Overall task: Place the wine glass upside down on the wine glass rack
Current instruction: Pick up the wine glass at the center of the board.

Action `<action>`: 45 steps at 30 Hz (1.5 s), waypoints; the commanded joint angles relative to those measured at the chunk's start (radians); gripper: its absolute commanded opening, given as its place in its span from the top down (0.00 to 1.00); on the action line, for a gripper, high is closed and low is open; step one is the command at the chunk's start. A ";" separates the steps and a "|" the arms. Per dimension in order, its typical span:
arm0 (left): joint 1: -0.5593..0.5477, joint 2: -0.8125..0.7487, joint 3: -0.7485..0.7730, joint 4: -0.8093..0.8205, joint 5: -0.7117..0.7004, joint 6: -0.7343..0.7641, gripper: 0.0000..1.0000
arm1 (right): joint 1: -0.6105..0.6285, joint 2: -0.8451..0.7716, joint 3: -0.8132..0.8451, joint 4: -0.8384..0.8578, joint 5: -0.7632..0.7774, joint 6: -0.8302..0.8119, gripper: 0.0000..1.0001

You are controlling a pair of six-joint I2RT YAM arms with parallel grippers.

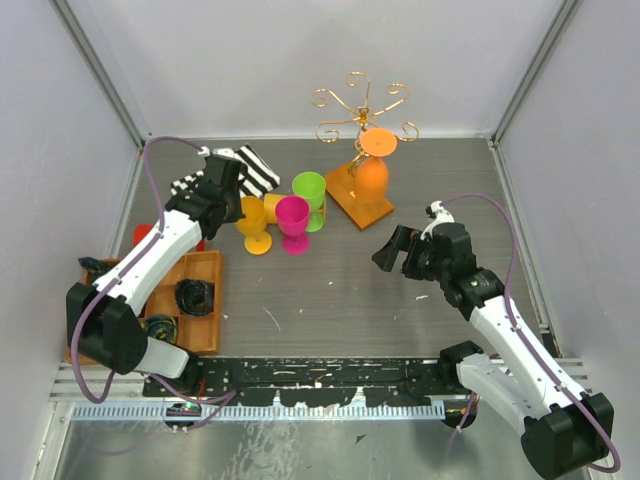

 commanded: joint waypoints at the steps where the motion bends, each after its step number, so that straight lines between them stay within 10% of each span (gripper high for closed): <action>1: 0.003 -0.059 -0.028 -0.032 -0.050 0.007 1.00 | -0.002 -0.003 0.003 0.049 -0.015 0.009 0.00; 29: -0.033 -0.779 -0.247 -0.123 0.316 -0.016 1.00 | -0.002 -0.107 0.043 0.072 -0.150 0.001 0.01; 45: -0.502 -0.696 -0.165 -0.023 0.064 -0.095 1.00 | 0.001 -0.167 0.046 0.107 -0.192 0.113 0.02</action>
